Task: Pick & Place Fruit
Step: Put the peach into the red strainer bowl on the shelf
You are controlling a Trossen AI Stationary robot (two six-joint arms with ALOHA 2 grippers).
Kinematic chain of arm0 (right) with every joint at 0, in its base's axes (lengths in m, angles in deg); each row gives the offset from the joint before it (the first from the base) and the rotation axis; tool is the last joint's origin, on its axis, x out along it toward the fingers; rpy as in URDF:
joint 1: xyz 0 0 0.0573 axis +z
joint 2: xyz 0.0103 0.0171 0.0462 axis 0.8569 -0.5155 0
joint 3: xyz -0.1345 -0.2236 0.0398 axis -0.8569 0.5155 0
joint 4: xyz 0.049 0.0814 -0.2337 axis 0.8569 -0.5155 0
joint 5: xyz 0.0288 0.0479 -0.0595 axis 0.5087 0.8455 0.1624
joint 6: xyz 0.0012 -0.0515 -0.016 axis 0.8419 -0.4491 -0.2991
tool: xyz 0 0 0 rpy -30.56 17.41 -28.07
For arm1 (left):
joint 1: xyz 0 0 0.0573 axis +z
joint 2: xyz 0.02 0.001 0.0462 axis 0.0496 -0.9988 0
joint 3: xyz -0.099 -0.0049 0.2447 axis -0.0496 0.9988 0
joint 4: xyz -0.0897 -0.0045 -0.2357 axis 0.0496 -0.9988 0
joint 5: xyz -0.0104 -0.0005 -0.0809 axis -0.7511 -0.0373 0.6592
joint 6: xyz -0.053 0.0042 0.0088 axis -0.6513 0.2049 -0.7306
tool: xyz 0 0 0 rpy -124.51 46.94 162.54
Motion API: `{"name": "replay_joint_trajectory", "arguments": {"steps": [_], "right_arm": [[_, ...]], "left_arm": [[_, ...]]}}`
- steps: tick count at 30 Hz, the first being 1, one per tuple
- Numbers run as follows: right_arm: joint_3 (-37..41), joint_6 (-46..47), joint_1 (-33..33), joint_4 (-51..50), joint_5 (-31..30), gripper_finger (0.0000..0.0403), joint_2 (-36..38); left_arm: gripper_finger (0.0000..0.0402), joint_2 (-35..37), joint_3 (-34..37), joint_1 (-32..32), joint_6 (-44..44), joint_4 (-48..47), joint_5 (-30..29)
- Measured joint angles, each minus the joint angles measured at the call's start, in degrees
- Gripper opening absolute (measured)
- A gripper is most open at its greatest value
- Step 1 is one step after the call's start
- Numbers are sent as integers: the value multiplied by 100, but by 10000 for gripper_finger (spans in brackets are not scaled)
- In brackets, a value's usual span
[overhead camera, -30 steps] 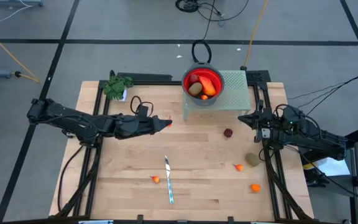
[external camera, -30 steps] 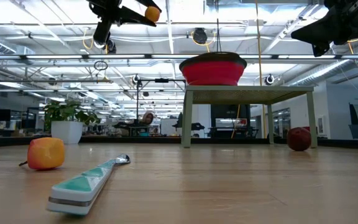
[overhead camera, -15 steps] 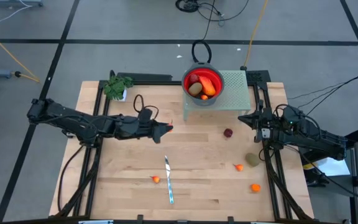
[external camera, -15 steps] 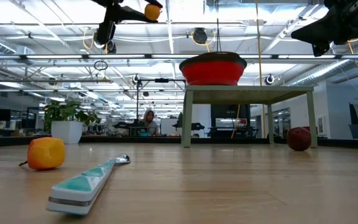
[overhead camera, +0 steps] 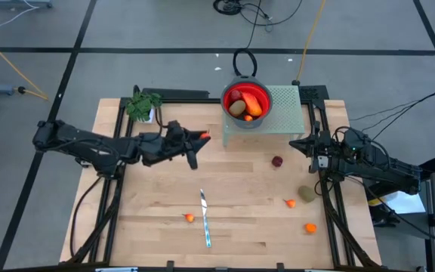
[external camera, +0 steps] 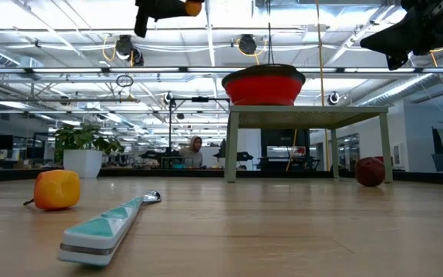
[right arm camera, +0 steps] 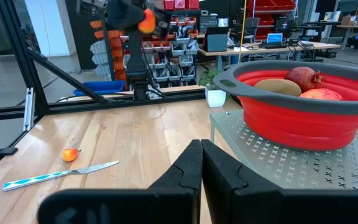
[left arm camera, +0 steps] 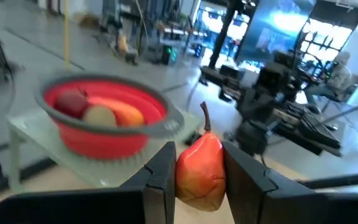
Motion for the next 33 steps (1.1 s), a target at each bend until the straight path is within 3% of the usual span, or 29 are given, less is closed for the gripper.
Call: {"name": "replay_joint_trajectory", "arguments": {"steps": [11,23,33], "right_arm": [[0,-9,0,1,-1,0,0],[0,-15,0,1,-23,0,-5],[0,-2,0,-33,-3,0,-46]], "left_arm": [[97,-4,-136,631,544,307,161],[97,-409,-2147,1029,1201,-2444,161],[97,-1319,-3607,1372,1727,-3350,423]]}}
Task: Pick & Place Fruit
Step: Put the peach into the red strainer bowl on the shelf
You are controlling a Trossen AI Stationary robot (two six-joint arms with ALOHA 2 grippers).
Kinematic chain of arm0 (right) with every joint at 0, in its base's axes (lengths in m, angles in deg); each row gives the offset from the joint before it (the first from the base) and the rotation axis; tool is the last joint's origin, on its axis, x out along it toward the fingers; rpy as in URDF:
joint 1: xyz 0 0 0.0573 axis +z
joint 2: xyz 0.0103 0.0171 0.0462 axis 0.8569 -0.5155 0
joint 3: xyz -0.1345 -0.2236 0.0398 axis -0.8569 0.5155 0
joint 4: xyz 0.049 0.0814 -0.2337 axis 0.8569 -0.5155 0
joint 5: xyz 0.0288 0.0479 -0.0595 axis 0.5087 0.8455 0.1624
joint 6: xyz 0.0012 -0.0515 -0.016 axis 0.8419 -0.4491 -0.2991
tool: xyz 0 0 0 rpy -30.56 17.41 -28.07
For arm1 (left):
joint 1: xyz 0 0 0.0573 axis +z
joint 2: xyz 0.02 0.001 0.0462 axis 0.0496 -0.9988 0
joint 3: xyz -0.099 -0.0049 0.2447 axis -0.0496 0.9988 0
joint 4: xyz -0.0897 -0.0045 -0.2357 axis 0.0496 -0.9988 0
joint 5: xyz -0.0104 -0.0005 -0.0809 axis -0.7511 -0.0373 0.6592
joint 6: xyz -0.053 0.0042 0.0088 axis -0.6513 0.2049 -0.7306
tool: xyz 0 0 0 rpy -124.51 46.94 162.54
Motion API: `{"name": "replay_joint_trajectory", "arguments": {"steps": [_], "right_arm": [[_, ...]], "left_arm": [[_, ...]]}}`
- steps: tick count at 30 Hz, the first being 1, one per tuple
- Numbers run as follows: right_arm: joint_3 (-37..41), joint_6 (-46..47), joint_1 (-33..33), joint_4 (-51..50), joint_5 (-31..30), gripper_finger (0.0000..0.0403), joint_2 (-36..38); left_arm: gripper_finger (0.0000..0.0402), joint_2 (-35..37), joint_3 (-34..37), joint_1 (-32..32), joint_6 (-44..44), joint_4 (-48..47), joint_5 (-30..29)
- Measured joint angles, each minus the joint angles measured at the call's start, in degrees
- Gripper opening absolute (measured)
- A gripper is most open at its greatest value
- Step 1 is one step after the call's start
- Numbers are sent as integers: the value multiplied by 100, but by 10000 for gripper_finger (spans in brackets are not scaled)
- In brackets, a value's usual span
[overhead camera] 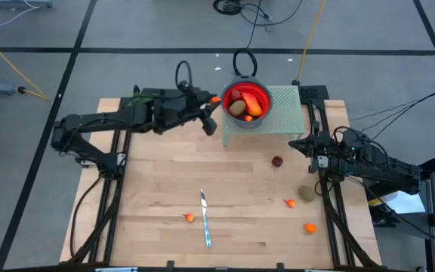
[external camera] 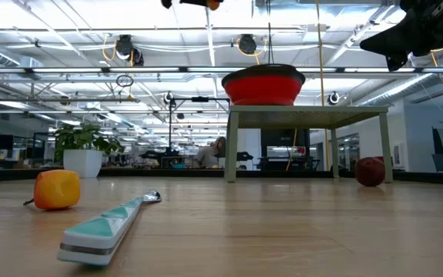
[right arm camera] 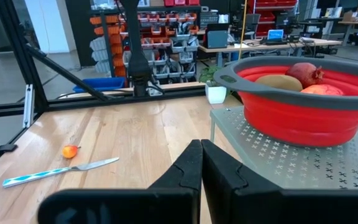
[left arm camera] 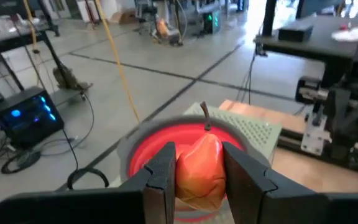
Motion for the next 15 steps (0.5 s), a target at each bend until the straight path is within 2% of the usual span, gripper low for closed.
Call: {"name": "replay_joint_trajectory", "arguments": {"steps": [15], "right_arm": [[0,-11,0,-3,0,0,0]], "left_arm": [[97,-1159,-1274,640,-65,-839,1167]]}}
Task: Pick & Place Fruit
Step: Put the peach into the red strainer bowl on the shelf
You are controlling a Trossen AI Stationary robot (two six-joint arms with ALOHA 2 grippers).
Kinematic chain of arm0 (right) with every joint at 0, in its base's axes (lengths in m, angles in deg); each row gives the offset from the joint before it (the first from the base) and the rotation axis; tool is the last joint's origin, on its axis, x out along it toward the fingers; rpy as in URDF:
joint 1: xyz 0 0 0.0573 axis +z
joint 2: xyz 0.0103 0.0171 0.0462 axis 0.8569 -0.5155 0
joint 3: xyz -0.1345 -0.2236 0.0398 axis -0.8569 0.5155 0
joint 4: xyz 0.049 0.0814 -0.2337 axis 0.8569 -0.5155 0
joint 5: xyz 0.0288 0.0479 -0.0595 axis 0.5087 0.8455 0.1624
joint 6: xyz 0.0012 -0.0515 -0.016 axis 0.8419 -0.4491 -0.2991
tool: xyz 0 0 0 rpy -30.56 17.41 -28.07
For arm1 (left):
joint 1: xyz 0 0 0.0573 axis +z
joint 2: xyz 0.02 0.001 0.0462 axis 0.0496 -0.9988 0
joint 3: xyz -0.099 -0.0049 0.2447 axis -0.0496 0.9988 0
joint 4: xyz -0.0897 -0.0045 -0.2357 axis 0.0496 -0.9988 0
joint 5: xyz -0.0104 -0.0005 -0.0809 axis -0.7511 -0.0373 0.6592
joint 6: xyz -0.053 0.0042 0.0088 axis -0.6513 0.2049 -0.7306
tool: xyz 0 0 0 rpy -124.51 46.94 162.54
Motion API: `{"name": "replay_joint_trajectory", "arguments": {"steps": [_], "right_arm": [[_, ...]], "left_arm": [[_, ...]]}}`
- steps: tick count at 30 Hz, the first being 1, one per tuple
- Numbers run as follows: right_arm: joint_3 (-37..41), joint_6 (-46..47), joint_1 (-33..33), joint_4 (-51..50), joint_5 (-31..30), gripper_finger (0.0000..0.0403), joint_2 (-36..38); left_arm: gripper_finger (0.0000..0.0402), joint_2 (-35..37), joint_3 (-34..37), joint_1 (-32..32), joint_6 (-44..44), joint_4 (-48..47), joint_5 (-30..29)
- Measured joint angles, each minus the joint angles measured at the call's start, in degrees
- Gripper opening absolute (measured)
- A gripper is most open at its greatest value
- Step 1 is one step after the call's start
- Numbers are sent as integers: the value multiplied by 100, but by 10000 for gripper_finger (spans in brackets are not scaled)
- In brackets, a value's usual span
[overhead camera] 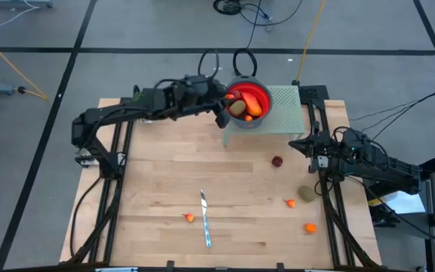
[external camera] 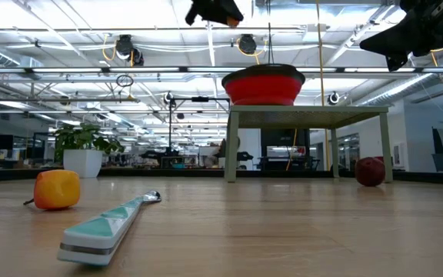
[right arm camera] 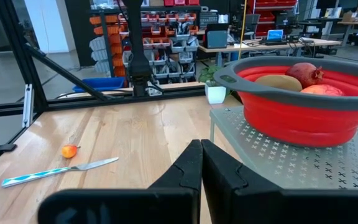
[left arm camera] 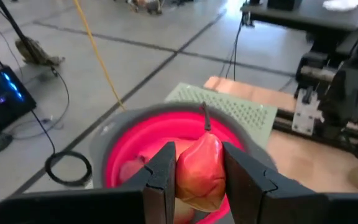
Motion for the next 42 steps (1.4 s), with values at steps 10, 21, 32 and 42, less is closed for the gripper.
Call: {"name": "replay_joint_trajectory", "arguments": {"steps": [10,21,32,42], "right_arm": [[0,-3,0,-2,-12,0,0],[0,8,0,-11,-15,0,0],[0,11,0,-11,-15,0,0],[0,13,0,-9,-13,0,0]], "left_arm": [[97,-611,-192,333,-140,-274,619],[97,-1095,-192,549,-179,-496,972],[97,-1161,-192,607,-183,-533,973],[142,-1159,-192,694,-179,-671,941]]}}
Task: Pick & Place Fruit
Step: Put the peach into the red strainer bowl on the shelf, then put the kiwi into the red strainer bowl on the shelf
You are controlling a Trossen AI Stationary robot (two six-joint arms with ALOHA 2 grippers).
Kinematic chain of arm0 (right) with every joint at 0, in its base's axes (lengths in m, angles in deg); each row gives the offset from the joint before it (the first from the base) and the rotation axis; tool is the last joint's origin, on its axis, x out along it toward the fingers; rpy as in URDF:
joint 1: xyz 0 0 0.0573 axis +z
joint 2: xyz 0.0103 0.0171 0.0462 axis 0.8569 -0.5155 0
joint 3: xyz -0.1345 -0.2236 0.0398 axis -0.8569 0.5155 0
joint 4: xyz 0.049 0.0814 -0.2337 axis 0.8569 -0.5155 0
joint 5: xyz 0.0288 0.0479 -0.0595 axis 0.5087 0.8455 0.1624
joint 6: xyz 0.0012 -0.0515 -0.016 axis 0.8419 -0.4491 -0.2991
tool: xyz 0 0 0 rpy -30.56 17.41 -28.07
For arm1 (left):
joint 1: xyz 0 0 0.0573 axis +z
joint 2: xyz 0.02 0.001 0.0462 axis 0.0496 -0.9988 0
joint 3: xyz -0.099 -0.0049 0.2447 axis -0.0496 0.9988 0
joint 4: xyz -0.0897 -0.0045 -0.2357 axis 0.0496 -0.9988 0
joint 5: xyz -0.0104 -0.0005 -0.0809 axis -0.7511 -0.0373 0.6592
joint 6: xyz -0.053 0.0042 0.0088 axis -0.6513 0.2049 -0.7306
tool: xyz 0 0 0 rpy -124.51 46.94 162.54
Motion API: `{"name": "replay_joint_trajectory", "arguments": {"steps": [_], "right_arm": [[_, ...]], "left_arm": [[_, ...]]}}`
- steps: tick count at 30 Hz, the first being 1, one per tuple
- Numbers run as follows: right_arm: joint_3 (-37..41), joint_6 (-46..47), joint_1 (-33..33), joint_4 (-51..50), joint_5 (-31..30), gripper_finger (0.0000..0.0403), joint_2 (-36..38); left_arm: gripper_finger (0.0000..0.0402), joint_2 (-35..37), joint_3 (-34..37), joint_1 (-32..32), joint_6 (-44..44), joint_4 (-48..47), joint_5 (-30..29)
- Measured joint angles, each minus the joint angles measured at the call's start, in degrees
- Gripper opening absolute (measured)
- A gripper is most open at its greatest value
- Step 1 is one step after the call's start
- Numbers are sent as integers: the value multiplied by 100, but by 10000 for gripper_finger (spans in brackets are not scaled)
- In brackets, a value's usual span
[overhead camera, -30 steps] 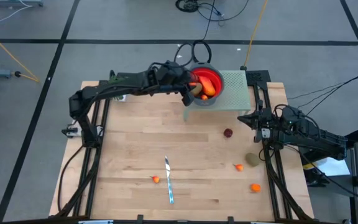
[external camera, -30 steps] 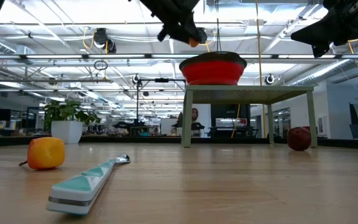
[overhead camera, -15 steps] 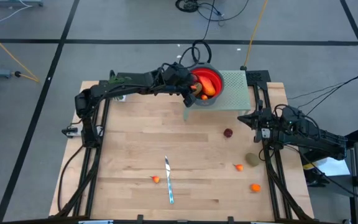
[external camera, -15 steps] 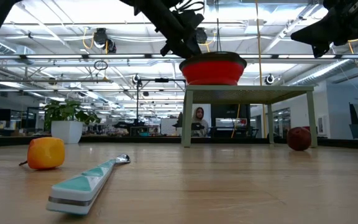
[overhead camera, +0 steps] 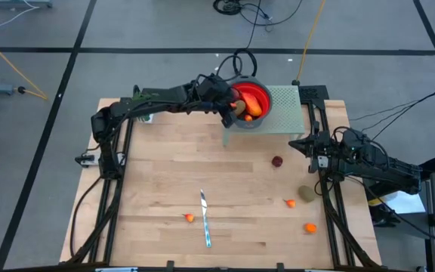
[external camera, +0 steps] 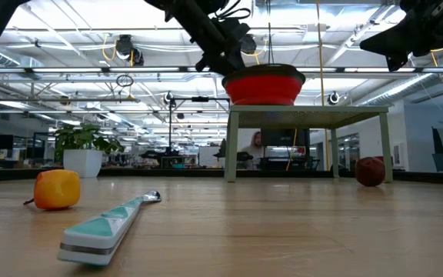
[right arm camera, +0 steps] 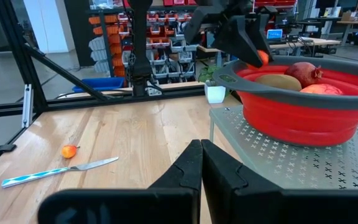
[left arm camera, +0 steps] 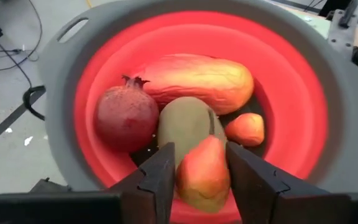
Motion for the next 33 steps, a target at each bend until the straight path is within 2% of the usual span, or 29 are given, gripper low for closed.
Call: {"name": "replay_joint_trajectory", "arguments": {"steps": [10,15,25,33], "right_arm": [[0,2,0,-1,2,0,0],[0,2,0,1,11,0,0],[0,3,0,4,20,0,0],[0,126,0,4,34,0,0]], "left_arm": [[204,10,0,1,198,60,-334],[222,351,0,-85,142,34,-387],[225,1254,-4,-893,-1012,-631,-479],[225,1513,-7,-1642,-1509,-1461,-727]]}}
